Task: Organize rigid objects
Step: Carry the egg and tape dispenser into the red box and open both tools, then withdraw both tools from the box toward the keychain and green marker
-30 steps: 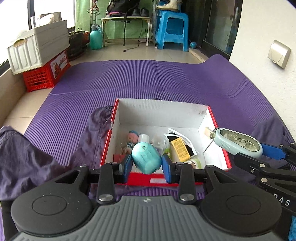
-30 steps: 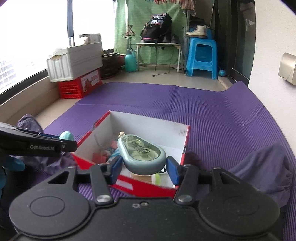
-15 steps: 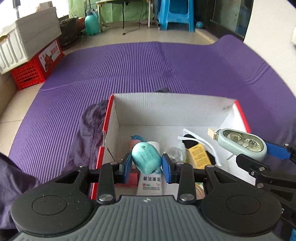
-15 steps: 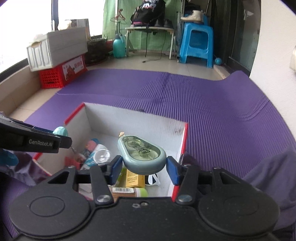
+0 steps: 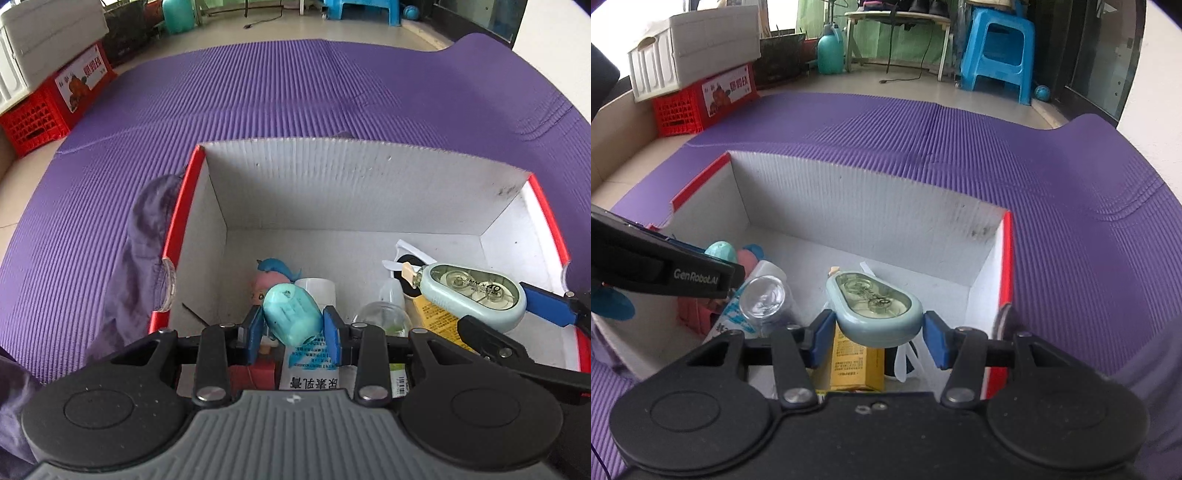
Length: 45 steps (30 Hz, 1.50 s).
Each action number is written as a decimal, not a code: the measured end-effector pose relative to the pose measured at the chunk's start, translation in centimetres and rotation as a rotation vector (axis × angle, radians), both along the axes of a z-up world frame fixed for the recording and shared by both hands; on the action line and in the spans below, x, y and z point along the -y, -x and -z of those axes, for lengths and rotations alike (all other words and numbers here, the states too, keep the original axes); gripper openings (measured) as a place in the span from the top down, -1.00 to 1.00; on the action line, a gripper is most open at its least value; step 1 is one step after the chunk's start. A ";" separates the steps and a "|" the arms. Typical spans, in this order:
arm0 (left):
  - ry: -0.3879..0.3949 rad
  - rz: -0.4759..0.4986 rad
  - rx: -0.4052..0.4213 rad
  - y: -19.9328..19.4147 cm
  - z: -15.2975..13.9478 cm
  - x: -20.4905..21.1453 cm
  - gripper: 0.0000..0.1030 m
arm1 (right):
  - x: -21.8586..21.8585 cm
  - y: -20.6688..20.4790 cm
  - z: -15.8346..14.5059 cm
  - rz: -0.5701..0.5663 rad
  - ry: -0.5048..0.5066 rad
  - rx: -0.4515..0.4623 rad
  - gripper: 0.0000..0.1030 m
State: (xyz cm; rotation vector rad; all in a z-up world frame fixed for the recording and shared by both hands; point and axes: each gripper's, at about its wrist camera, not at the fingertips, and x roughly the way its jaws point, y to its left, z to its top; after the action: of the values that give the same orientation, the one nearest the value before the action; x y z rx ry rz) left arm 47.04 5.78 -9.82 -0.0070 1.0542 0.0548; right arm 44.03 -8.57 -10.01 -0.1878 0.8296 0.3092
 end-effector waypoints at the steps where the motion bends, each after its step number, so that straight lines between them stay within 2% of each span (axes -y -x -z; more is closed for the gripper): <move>1: -0.006 0.002 -0.006 -0.2 0.2 0.0 0.34 | -0.2 -0.2 0.2 -0.001 0.006 -0.001 0.02; 10: -0.018 0.016 -0.042 -0.7 1.8 0.3 0.34 | -0.9 0.0 1.1 -0.024 0.027 -0.015 0.01; 18: -0.020 0.020 -0.050 -0.6 2.0 0.5 0.33 | -0.9 0.1 1.4 -0.038 0.016 -0.059 0.00; 24: 0.001 -0.002 -0.056 0.2 1.8 0.1 0.31 | -0.5 0.8 0.7 -0.044 -0.002 -0.060 -0.12; 26: 0.006 0.000 -0.054 0.6 1.4 0.1 0.31 | -0.2 1.1 0.4 -0.031 -0.005 -0.052 -0.22; 30: 0.029 -0.001 -0.037 1.7 0.2 0.1 0.17 | 0.6 1.7 -0.4 -0.006 -0.034 -0.056 -0.23; 41: 0.057 0.003 0.030 6.2 -4.7 0.3 0.14 | 2.2 5.3 -4.6 -0.012 -0.075 -0.008 -0.24; 44: 0.058 0.004 0.057 7.7 -6.2 0.4 -0.14 | 2.7 6.5 -5.9 -0.022 -0.086 0.006 -0.26; 45: 0.054 0.005 0.067 8.1 -6.6 0.5 -0.16 | 2.7 6.9 -6.3 -0.023 -0.087 0.010 -0.29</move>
State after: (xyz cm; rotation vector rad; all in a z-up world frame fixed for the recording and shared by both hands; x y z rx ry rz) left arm 38.94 5.31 -3.20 -0.0550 0.9881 0.0215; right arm 37.10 -11.29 -3.73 -0.1174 0.8024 0.3654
